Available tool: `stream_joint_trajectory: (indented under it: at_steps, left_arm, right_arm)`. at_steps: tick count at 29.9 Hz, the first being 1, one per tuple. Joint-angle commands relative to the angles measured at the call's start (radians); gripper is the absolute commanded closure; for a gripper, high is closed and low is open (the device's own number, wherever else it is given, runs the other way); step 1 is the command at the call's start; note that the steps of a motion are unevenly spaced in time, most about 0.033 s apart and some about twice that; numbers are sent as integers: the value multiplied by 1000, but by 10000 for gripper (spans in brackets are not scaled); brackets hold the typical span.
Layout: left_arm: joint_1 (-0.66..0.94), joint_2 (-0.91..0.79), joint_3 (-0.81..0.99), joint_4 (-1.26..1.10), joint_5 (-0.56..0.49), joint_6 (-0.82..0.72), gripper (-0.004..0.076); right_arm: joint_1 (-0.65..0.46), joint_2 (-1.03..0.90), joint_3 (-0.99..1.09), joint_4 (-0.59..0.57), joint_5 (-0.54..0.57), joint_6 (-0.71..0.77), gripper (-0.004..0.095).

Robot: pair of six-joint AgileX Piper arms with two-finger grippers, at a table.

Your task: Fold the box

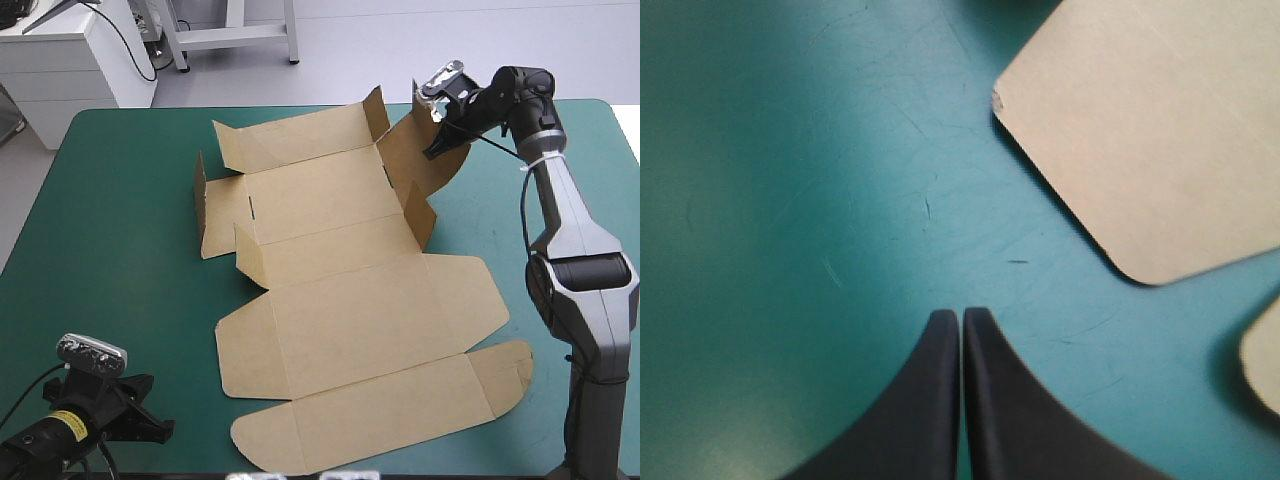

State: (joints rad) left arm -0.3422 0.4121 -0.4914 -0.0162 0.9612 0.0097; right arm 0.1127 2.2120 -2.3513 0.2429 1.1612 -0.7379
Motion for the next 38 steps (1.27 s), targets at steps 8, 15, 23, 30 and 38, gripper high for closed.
stream_joint_trajectory:
  at_steps: [8, 15, 23, 30, 38]
  left_arm:
    - [-4, 10, -26, -2, -50, -10, 731]
    - [-4, 10, -26, -2, -50, -10, 731]
    - [-4, 10, -26, -2, -50, -10, 731]
    - [-4, 10, -26, -2, -50, -10, 731]
    - [-4, 10, -26, -2, -50, -10, 731]
  right_arm:
    - [146, -79, -108, -8, 16, -265, 929]
    - [225, -90, -109, -50, 7, -357, 929]
    - [321, -112, -115, -48, 11, -415, 929]
    - [419, -108, -116, -50, -43, -426, 929]
    - [527, -107, -116, -53, -177, -513, 929]
